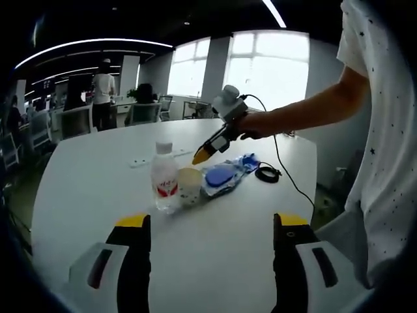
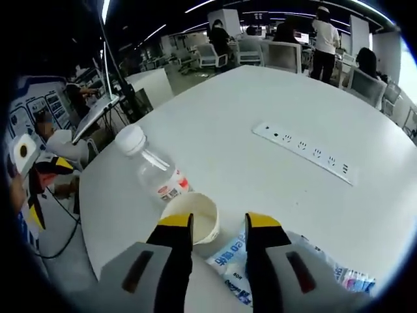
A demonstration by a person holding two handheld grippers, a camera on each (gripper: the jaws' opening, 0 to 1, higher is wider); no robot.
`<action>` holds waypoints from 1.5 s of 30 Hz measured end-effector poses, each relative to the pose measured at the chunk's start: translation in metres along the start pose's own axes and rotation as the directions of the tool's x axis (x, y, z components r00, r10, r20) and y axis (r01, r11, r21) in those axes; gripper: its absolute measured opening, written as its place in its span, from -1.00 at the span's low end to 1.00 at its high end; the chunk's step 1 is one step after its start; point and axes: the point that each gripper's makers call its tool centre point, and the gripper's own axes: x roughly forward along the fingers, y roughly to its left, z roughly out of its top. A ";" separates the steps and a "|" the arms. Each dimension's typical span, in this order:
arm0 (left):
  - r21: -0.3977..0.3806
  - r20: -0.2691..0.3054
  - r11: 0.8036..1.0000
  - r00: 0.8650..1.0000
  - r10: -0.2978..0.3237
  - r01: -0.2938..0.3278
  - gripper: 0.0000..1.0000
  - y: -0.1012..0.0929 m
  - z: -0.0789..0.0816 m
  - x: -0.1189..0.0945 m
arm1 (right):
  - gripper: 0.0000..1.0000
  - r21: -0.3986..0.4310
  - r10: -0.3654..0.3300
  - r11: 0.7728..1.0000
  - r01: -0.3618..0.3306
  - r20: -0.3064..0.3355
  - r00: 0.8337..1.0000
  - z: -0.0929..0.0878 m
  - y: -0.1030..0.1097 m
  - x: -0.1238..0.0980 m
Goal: Arrange the tabletop items into an orderly group along one side of the table until the central work area is clear of visible clutter.
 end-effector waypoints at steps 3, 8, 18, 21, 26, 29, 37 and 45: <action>0.005 -0.005 1.000 1.000 0.001 -0.001 0.57 -0.001 0.000 0.000 | -0.32 0.003 -0.005 1.000 0.005 0.017 1.000 -0.001 0.005 -0.009; 0.011 -0.008 1.000 1.000 -0.004 0.004 0.59 -0.005 0.003 0.001 | -0.22 0.007 -0.014 1.000 0.013 0.038 0.999 -0.004 0.009 -0.024; 0.013 -0.004 1.000 1.000 -0.008 0.008 0.63 -0.011 0.013 0.005 | -0.04 0.027 -0.036 0.999 0.033 0.091 0.995 -0.010 0.005 -0.057; 0.014 -0.002 1.000 1.000 -0.007 0.007 0.64 -0.011 0.017 0.006 | 0.00 0.033 -0.048 0.998 0.045 0.107 0.993 -0.013 0.001 -0.071; 0.017 0.000 1.000 1.000 -0.007 0.007 0.67 -0.014 0.023 0.007 | 0.09 0.056 -0.062 0.997 0.054 0.142 0.988 -0.018 -0.004 -0.092; 0.027 -0.008 1.000 1.000 -0.010 0.010 0.68 -0.017 0.026 0.009 | 0.12 0.069 -0.073 0.996 0.063 0.160 0.984 -0.021 -0.007 -0.104; 0.045 -0.026 0.999 1.000 -0.017 0.018 0.74 -0.026 0.029 0.015 | 0.22 0.086 -0.109 0.992 0.092 0.216 0.970 -0.033 -0.014 -0.140; 0.071 -0.037 0.997 0.999 -0.021 0.023 0.78 -0.035 0.038 0.019 | 0.29 0.115 -0.157 0.985 0.131 0.254 0.954 -0.058 -0.024 -0.180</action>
